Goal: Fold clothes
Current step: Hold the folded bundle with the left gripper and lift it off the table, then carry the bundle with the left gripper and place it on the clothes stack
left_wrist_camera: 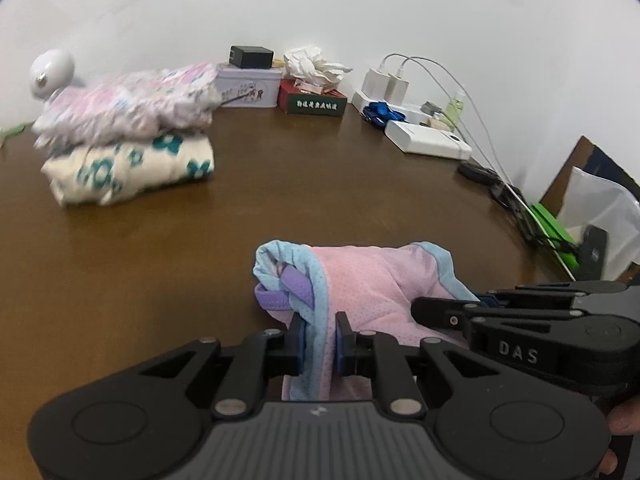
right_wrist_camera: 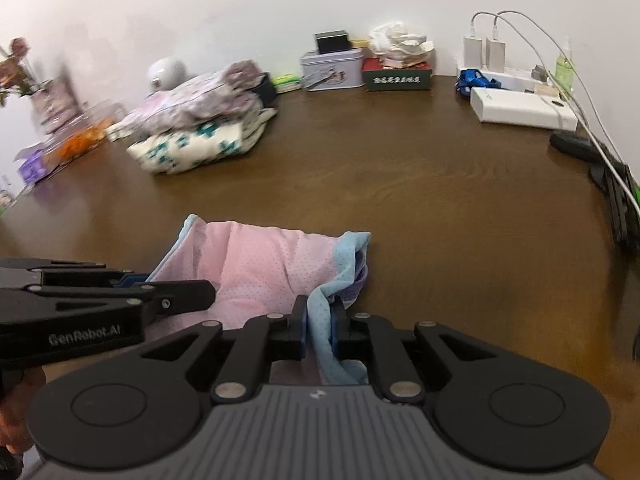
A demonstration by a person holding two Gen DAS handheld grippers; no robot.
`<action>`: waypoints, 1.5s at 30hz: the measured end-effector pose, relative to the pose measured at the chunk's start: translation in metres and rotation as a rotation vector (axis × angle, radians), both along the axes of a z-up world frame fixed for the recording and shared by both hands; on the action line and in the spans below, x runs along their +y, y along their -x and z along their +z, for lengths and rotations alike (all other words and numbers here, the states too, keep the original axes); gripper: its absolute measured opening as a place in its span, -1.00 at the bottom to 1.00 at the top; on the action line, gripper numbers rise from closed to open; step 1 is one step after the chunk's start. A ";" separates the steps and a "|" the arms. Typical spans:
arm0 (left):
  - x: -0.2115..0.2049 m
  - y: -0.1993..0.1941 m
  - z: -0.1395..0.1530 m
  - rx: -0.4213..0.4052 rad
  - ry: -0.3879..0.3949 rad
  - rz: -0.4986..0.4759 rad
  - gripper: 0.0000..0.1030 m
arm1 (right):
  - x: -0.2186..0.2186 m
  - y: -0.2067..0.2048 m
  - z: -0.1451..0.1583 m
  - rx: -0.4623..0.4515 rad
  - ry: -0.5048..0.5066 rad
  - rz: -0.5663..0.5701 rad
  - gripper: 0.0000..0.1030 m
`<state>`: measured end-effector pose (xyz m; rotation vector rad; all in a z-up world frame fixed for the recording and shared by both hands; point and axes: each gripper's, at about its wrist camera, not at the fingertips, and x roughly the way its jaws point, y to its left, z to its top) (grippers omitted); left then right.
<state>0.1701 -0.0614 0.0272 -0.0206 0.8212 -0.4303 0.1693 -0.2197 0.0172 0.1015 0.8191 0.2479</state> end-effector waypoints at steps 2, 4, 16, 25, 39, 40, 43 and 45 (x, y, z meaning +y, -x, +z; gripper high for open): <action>-0.006 -0.021 -0.001 -0.010 -0.015 -0.002 -0.75 | 0.000 -0.024 0.000 0.014 0.005 -0.024 -0.81; -0.011 -0.043 -0.001 -0.011 -0.020 0.003 -0.75 | 0.001 -0.047 0.001 0.020 0.016 -0.044 -0.81; -0.037 -0.132 0.000 -0.038 0.011 0.030 -0.80 | -0.016 -0.153 0.005 0.012 -0.010 -0.097 -0.82; -0.027 -0.120 0.074 -0.176 0.127 -0.017 -0.80 | -0.023 -0.138 0.067 -0.148 -0.102 -0.052 -0.84; 0.131 -0.152 0.135 -0.252 0.086 0.131 -0.79 | 0.107 -0.180 0.132 -0.217 -0.136 0.135 -0.84; 0.141 -0.157 0.124 -0.227 0.080 0.149 -0.79 | 0.116 -0.186 0.127 -0.198 -0.132 0.139 -0.84; 0.162 -0.174 0.089 -0.141 0.106 0.185 -0.77 | 0.138 -0.203 0.102 -0.112 -0.118 0.143 -0.84; 0.171 -0.183 0.067 -0.097 0.121 0.204 -0.69 | 0.149 -0.209 0.083 -0.071 -0.076 0.133 -0.84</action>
